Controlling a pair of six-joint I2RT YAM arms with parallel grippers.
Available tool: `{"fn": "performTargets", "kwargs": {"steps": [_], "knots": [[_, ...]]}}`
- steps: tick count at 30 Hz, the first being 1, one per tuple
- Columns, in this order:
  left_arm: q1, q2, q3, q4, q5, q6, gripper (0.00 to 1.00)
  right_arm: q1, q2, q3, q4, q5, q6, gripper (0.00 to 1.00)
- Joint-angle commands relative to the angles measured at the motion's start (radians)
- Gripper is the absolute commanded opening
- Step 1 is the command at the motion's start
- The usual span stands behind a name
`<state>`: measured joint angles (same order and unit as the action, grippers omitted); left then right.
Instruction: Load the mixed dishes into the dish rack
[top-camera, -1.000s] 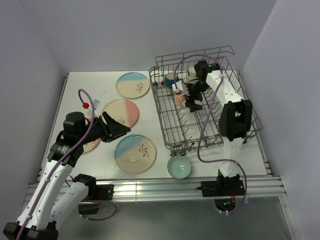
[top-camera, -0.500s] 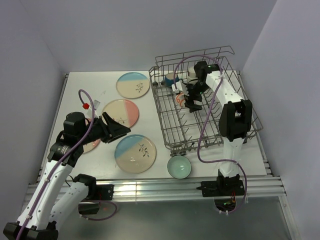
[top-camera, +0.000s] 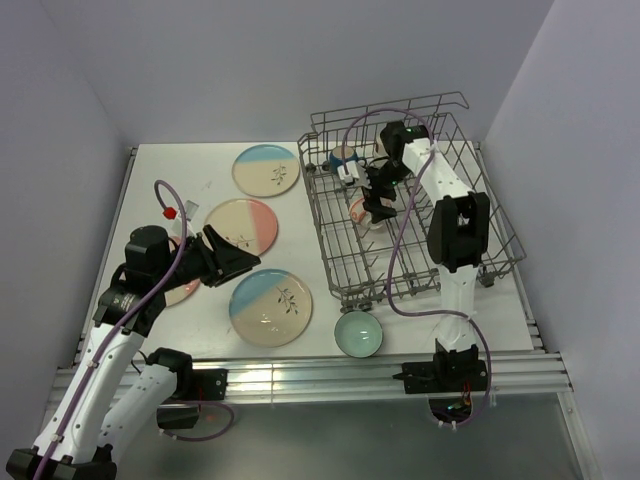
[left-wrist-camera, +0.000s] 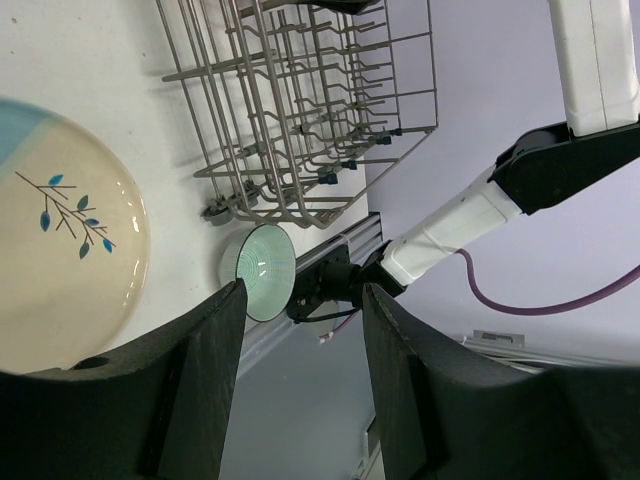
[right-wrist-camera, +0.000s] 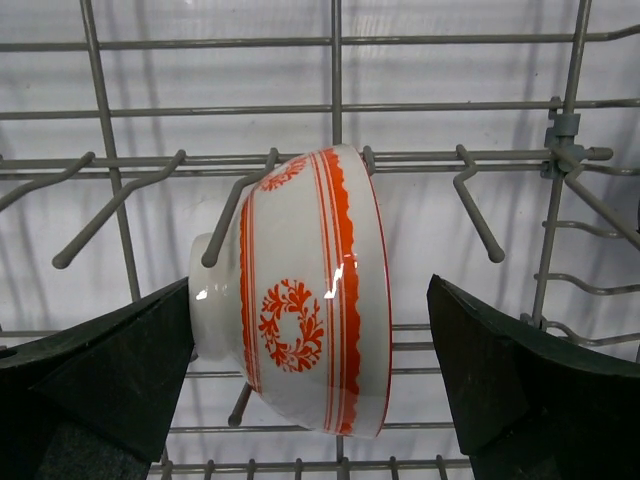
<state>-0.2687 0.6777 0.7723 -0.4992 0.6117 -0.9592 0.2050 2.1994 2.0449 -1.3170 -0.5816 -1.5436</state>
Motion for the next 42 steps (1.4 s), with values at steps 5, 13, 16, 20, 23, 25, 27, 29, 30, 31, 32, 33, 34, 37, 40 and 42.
{"fn": "performTargets", "kwargs": {"steps": [5,13,16,20,23,25,27,29,30,31,32,33,34,37,40,42], "knots": [[0.003,-0.001,0.019,0.005,-0.006,0.002,0.56,-0.001,-0.029,0.011,-0.036,-0.072,0.019,1.00],[0.003,-0.007,0.033,0.034,-0.012,0.017,0.56,-0.036,-0.098,0.176,-0.120,-0.218,0.057,1.00],[0.002,-0.012,0.025,0.070,0.000,0.039,0.57,-0.033,-0.180,0.138,-0.070,-0.238,0.099,1.00],[-0.015,0.020,0.004,0.085,0.008,0.045,0.57,-0.033,-0.301,0.057,0.011,-0.261,0.190,1.00],[-0.095,0.054,-0.018,0.093,-0.061,0.027,0.56,-0.029,-0.392,-0.079,0.096,-0.317,0.211,1.00],[-0.185,0.078,-0.034,0.097,-0.107,0.008,0.55,-0.021,-0.525,-0.196,0.242,-0.355,0.258,1.00],[-0.307,0.101,-0.063,0.109,-0.200,-0.032,0.53,0.008,-0.678,-0.404,0.487,-0.353,0.377,1.00],[-0.444,0.124,-0.083,0.140,-0.301,-0.090,0.51,0.031,-0.777,-0.561,0.655,-0.316,0.629,1.00],[-0.495,0.152,-0.099,0.151,-0.335,-0.107,0.50,0.045,-0.783,-0.572,0.697,-0.316,0.680,1.00],[-0.541,0.170,-0.102,0.159,-0.371,-0.142,0.49,0.053,-0.780,-0.562,0.626,-0.337,0.671,1.00],[-0.631,0.189,-0.102,0.166,-0.447,-0.160,0.48,0.059,-0.762,-0.518,0.560,-0.384,0.616,1.00],[-0.676,0.227,-0.097,0.165,-0.487,-0.176,0.47,0.077,-0.759,-0.503,0.479,-0.394,0.614,1.00],[-0.711,0.249,-0.096,0.165,-0.522,-0.212,0.45,0.082,-0.765,-0.503,0.481,-0.396,0.632,1.00],[-0.834,0.341,-0.093,0.177,-0.606,-0.292,0.41,0.085,-0.848,-0.600,0.613,-0.390,0.778,0.99],[-0.928,0.448,-0.071,0.220,-0.688,-0.335,0.39,0.085,-0.892,-0.655,0.644,-0.356,0.856,0.97],[-0.972,0.535,-0.039,0.250,-0.699,-0.342,0.37,0.085,-0.921,-0.690,0.650,-0.345,0.873,0.97]]}}
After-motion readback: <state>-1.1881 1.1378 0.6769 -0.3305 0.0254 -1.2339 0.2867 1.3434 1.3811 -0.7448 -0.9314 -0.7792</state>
